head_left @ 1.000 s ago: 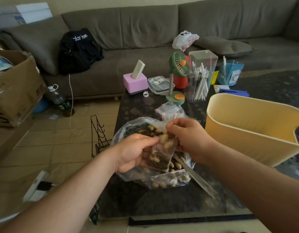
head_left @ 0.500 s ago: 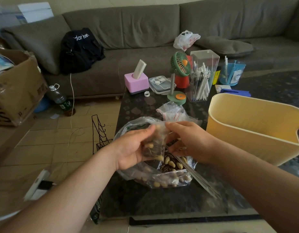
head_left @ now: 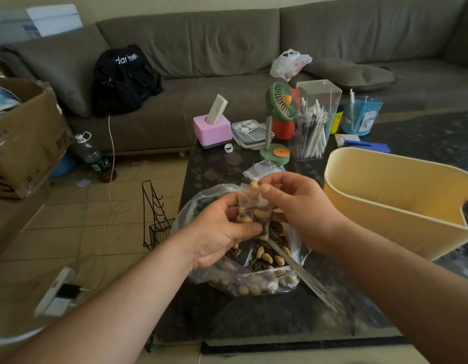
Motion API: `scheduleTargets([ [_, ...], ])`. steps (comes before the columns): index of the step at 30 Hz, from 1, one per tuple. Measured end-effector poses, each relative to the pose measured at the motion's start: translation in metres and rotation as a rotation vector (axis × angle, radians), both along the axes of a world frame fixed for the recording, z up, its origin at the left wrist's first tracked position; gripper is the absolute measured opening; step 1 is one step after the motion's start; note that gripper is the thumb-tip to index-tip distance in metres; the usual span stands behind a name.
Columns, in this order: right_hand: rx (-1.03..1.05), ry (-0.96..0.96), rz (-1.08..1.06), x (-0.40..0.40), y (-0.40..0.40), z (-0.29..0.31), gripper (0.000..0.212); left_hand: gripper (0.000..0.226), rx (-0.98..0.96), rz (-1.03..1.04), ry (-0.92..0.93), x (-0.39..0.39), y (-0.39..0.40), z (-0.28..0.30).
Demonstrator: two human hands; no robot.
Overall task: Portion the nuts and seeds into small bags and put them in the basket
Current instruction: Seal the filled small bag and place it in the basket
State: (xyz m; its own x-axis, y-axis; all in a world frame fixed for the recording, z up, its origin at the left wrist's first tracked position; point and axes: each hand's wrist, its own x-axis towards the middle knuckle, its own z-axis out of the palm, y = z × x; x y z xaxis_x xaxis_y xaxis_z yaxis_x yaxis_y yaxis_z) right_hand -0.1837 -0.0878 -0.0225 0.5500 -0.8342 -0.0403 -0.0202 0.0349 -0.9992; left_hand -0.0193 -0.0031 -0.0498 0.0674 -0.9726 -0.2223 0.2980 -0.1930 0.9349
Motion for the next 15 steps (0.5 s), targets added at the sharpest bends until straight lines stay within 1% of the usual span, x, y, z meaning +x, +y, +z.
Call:
scheduleTargets([
  [2, 0.008, -0.017, 0.006, -0.0013, 0.0000, 0.0001, 0.023, 0.056, -0.001, 0.002, -0.016, 0.0001, -0.0007, -0.0005],
  [5, -0.027, 0.081, 0.094, -0.0021, -0.0002, 0.0014, 0.025, 0.058, -0.009, 0.011, -0.050, 0.0030, -0.0018, -0.0015],
  [7, -0.060, 0.140, 0.133, -0.0026, -0.0016, 0.0012, 0.030, 0.057, -0.005, 0.003, -0.090, 0.0050, -0.0016, -0.0024],
  [9, -0.078, 0.156, 0.167, -0.0035, -0.0050, 0.0003, 0.028, 0.055, -0.006, -0.009, -0.112, 0.0061, -0.0008, -0.0027],
  [12, -0.119, 0.216, 0.261, -0.0063, -0.0043, 0.0037, 0.034, 0.056, -0.017, -0.021, -0.124, 0.0049, -0.0006, -0.0032],
  [15, -0.153, 0.233, 0.211, -0.0048, -0.0045, 0.0019, 0.045, 0.052, -0.017, -0.029, -0.093, 0.0032, -0.0011, -0.0018],
])
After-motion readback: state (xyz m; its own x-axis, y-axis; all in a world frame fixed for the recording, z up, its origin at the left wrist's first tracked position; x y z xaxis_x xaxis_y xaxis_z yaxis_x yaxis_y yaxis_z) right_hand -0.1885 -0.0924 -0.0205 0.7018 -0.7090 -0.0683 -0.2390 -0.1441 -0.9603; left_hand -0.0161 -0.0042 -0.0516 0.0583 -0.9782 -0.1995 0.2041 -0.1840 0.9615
